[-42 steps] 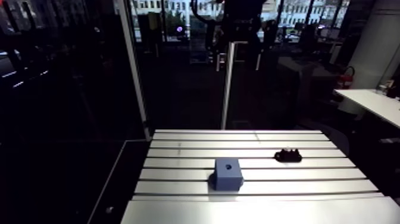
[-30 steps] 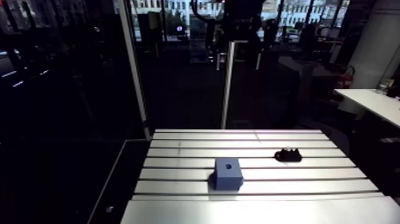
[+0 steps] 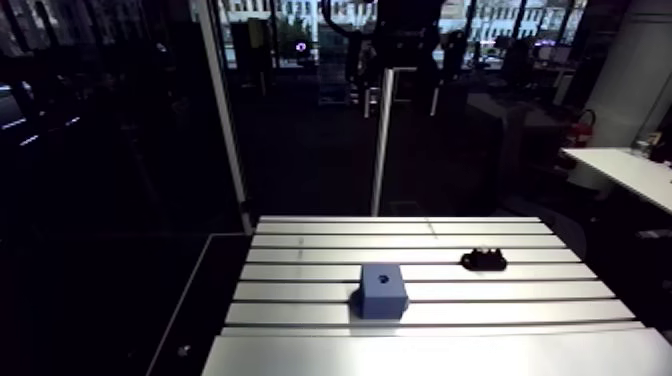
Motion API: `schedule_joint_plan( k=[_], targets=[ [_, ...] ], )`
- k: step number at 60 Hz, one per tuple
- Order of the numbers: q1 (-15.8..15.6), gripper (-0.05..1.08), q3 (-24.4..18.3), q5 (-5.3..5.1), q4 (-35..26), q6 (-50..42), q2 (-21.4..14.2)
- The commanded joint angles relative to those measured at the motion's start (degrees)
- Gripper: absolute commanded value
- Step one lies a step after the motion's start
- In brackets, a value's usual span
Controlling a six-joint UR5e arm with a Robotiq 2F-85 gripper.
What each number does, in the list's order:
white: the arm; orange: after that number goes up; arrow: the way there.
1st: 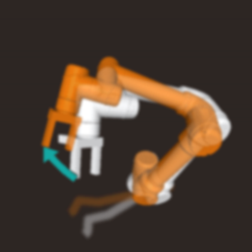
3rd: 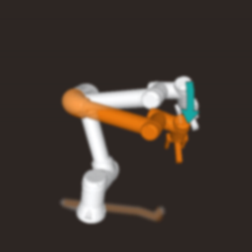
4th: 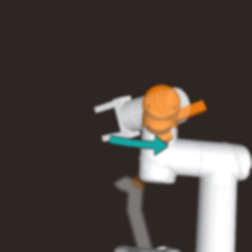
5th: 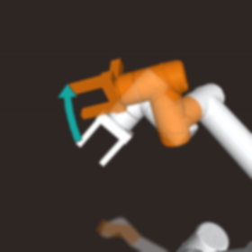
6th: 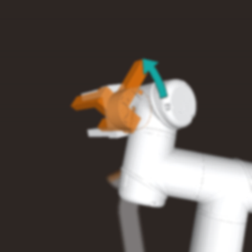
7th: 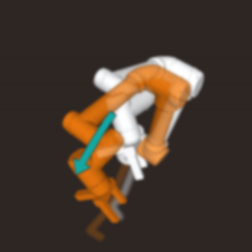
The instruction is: Pick up the M10 bolt and insert it into the hex recess until seated.
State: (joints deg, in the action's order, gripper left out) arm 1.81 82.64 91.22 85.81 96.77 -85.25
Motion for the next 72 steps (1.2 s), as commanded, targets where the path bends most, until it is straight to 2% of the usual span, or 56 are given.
schedule_joint_plan(
  k=[1, 3, 4, 9, 18, 29, 31, 46, 51, 63, 64, 67, 69, 72],
  targets=[
    [0.5, 0.01, -0.1, 0.38, 0.3, 0.3, 0.4],
    [0.6, 0.01, 0.0, 0.63, 0.4, 0.4, 0.5],
    [0.7, 0.01, 0.3, 1.08, 0.4, 1.2, 0.4],
    [1.6, 0.01, 0.7, 1.36, 0.7, 2.6, 0.4],
    [5.2, 0.01, 2.3, 1.45, 5.4, 6.4, 0.3],
    [7.4, 0.01, 4.8, 1.37, 9.9, 10.2, 0.3],
    [8.9, 0.01, 6.1, 1.37, 12.5, 11.7, 0.2],
    [14.5, 0.01, 11.5, 1.20, 20.4, 16.8, 0.3],
    [17.9, 0.01, 15.5, 0.37, 27.0, 19.1, 0.4],
    [20.8, 0.01, 19.3, -0.79, 31.2, 20.4, 1.3],
    [21.3, 0.01, 19.6, -1.27, 31.7, 20.4, 1.5],
    [21.5, 0.01, 20.1, -1.56, 32.3, 20.4, 1.5],
    [22.1, 0.01, 21.3, -2.26, 33.6, 20.4, 1.5],
    [22.2, 0.01, 21.9, -2.53, 34.5, 20.4, 1.5]
  ],
)
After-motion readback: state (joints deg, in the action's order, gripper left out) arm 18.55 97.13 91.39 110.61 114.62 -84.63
